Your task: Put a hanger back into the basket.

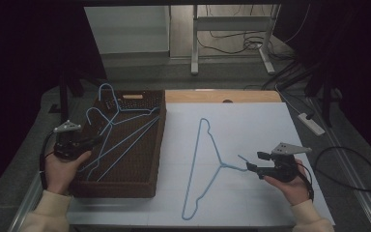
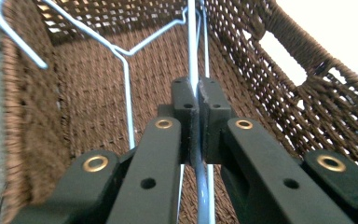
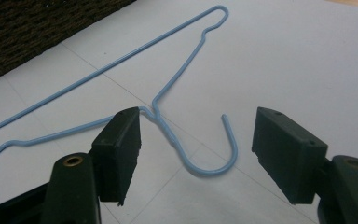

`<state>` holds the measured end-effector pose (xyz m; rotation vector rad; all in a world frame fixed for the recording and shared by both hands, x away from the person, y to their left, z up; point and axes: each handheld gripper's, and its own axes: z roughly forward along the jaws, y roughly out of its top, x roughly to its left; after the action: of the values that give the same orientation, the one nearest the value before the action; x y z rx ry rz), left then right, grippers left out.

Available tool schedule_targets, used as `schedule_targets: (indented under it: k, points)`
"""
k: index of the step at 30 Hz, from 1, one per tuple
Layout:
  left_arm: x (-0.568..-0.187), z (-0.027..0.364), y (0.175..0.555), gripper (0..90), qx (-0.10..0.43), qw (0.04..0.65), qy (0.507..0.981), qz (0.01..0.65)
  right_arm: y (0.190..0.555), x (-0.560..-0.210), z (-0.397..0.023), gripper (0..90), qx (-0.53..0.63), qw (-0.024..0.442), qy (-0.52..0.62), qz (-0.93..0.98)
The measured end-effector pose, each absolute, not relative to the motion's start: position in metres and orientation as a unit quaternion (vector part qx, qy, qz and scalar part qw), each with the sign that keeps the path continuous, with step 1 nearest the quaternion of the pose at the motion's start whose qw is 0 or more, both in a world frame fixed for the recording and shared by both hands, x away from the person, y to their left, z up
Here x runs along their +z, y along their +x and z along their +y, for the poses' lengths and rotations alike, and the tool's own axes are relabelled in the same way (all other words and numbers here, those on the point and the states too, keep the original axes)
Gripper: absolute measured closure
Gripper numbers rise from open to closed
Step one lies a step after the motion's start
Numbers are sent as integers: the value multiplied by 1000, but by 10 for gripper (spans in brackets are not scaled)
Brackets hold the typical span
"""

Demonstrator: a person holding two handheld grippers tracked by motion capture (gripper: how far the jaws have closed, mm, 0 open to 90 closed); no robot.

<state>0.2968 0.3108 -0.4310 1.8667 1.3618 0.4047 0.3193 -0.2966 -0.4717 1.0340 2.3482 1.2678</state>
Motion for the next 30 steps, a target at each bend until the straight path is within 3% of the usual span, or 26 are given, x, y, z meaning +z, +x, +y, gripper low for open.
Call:
schedule_targets:
  k: [18, 25, 30]
  points:
    - [-445, 309, 320, 830, 113, 289, 768, 560, 320, -472, -296, 332, 437, 137, 358, 814]
    - [-449, 307, 323, 678, 126, 287, 773, 552, 319, -472, -296, 331, 437, 136, 358, 814]
    - [-443, 305, 316, 545, 142, 322, 771, 531, 319, -472, -296, 331, 437, 135, 357, 814]
